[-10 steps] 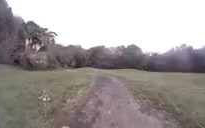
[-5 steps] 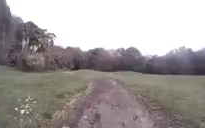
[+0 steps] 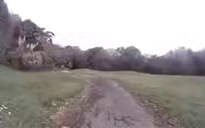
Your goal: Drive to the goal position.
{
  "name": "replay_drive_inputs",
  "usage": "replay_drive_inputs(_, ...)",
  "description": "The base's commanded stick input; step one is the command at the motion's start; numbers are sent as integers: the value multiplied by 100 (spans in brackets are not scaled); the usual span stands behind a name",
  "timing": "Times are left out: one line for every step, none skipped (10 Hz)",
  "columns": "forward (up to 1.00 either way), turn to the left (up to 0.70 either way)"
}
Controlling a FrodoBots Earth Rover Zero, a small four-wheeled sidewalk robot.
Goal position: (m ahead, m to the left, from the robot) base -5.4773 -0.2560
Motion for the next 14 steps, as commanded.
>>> replay_drive_inputs(85,0)
replay_drive_inputs(85,0)
replay_drive_inputs(85,0)
replay_drive_inputs(85,0)
replay_drive_inputs(85,0)
replay_drive_inputs(85,0)
replay_drive_inputs(85,0)
replay_drive_inputs(85,0)
replay_drive_inputs(85,0)
replay_drive_inputs(85,0)
replay_drive_inputs(85,0)
replay_drive_inputs(85,0)
replay_drive_inputs(85,0)
replay_drive_inputs(85,0)
